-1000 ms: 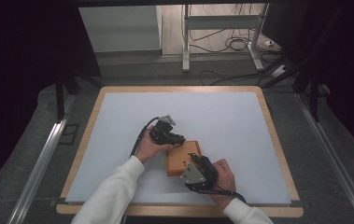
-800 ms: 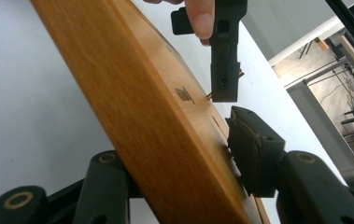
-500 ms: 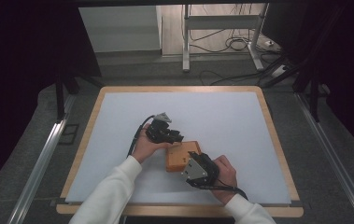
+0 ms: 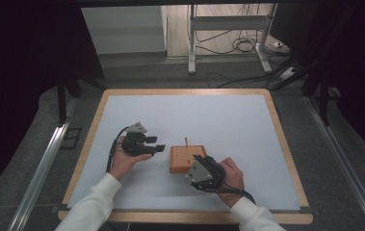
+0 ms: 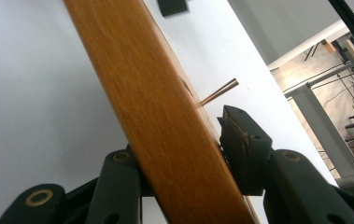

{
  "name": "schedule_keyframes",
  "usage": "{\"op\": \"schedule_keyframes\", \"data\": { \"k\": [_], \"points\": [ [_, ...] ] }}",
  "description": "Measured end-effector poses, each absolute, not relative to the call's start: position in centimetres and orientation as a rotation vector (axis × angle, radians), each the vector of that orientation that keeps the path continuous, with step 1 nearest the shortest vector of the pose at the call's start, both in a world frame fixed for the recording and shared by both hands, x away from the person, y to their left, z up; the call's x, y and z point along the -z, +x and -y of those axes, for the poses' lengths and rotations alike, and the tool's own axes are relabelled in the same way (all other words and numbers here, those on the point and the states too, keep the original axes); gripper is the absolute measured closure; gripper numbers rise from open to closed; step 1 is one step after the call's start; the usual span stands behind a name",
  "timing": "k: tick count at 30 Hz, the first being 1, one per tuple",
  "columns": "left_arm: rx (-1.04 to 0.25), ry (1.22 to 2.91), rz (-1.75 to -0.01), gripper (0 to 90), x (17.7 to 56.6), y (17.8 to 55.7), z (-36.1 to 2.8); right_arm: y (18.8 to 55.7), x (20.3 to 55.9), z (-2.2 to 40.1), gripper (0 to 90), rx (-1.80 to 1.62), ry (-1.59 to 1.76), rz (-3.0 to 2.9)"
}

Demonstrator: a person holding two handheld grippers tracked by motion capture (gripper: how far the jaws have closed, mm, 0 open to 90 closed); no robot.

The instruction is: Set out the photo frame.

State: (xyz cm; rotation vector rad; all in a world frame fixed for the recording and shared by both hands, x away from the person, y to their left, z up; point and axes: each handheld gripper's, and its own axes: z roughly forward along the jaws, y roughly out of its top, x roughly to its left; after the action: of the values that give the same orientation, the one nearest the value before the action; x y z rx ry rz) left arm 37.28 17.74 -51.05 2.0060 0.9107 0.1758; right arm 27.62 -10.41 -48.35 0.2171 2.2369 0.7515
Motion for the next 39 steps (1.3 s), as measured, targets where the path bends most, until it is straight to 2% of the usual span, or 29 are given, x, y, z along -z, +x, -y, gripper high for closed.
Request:
{"op": "schedule_keyframes", "data": {
  "k": [19,31,39],
  "points": [
    [-0.193,2.057,-0.903,40.9,52.0,36.5,-18.3,27.6,43.7,11.1,71.5,-0.819,0.237,-2.41],
    [-0.2,2.07,-0.899,39.5,52.2,36.2,-18.3,30.1,42.9,9.8,70.4,-0.847,0.279,-2.46],
    [-0.201,2.068,-0.903,38.8,52.3,36.3,-18.4,32.0,42.2,10.4,62.8,-0.857,0.364,-2.433]
  ]
}}
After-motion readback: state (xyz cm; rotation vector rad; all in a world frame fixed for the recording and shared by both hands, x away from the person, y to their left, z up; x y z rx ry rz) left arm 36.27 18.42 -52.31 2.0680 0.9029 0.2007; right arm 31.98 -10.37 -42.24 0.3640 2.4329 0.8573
